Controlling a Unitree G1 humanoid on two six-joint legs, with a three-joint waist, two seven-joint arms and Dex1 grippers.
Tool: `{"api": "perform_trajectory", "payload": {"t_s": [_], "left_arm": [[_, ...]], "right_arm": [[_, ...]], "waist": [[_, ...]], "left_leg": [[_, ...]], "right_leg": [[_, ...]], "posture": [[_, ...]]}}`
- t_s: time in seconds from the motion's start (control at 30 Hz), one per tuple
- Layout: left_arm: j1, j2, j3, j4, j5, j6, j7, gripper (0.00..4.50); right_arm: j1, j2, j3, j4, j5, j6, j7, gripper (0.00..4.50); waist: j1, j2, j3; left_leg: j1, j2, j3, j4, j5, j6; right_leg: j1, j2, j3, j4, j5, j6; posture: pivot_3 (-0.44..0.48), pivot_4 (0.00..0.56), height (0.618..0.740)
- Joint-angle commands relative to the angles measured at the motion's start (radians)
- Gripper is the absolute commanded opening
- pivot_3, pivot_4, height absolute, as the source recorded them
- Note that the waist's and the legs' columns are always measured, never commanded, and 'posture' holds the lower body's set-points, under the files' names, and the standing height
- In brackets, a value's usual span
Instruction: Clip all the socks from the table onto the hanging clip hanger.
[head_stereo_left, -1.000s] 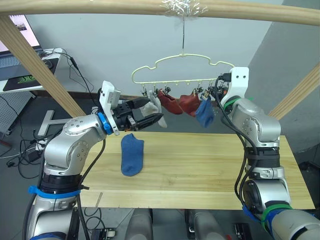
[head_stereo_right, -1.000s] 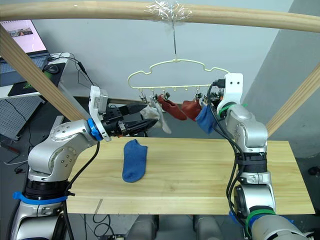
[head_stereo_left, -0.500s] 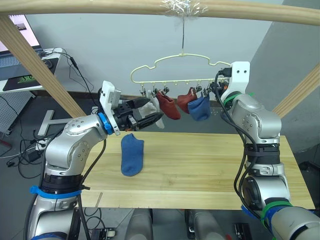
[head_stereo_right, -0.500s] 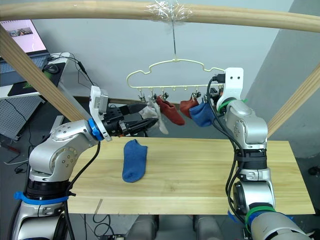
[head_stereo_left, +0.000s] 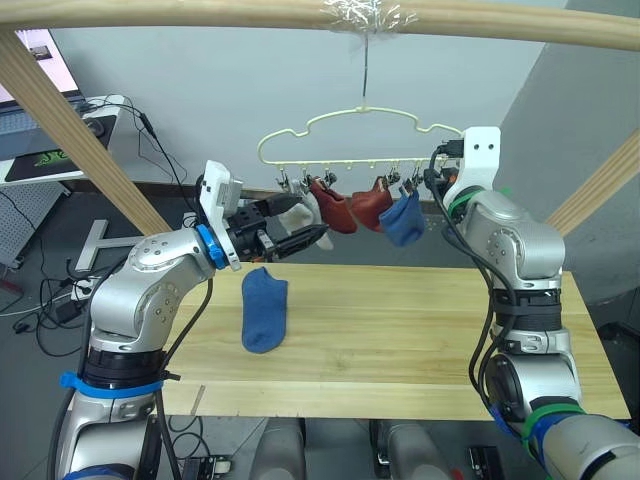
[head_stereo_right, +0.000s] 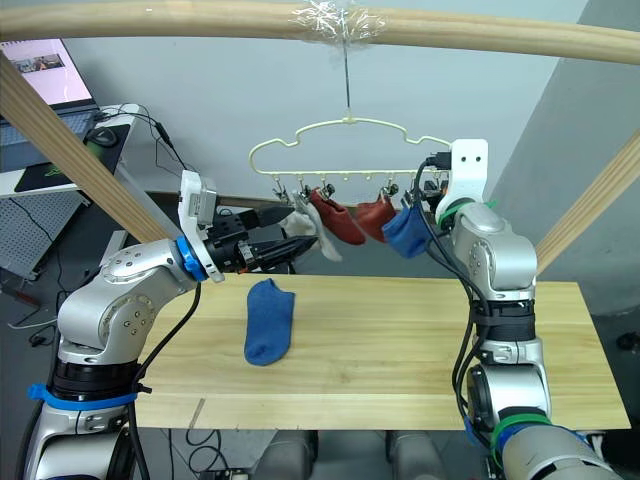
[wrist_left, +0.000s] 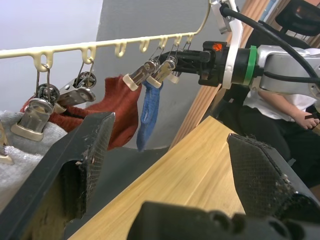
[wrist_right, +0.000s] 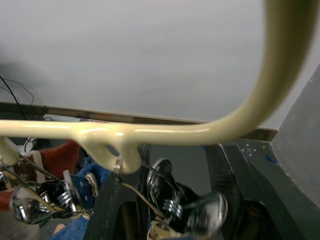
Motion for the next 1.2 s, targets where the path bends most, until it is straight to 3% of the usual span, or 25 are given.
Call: {"api": "perform_trajectory", "payload": {"t_s": [0.03, 0.77, 1.0, 1.2], "left_arm": [[0.001, -0.009, 0.009, -0.031, 0.002, -0.019, 0.009, 4.13], [0.014, -0.012, 0.012, -0.034, 0.015, -0.037, 0.026, 4.13], [0.014, -0.012, 0.007, -0.029, 0.031, -0.039, 0.027, 4.13], [0.035, 0.018, -0.03, -0.028, 0.079, 0.086, 0.104, 4.13]], "right_arm": [[0.004, 0.005, -0.001, -0.067, -0.005, 0.018, -0.013, 1.69], [-0.054, 0.03, -0.009, -0.033, -0.007, 0.008, -0.02, 1.69], [-0.048, 0.026, -0.006, -0.036, -0.017, 0.007, -0.024, 0.03], [-0.047, 0.025, -0.006, -0.033, -0.02, 0.006, -0.027, 0.01]], "waist": [[0.0, 0.0, 0.0], [0.001, 0.0, 0.0], [0.001, 0.0, 0.0], [0.001, 0.0, 0.0]], "left_leg": [[0.0, 0.0, 0.0, 0.0, 0.0, 0.0], [0.0, 0.0, 0.0, -0.001, 0.0, 0.0], [0.0, 0.0, 0.0, -0.001, 0.0, 0.0], [0.0, 0.0, 0.0, -0.001, 0.0, 0.0]], "right_leg": [[0.0, 0.0, 0.0, 0.0, 0.0, 0.0], [0.0, 0.0, 0.0, 0.0, 0.0, 0.0], [0.0, 0.0, 0.0, 0.0, 0.0, 0.0], [0.0, 0.0, 0.0, 0.0, 0.0, 0.0]], "posture": [[0.126, 0.24, 0.74], [0.142, 0.232, 0.74], [0.14, 0.232, 0.74], [0.14, 0.237, 0.74]]}}
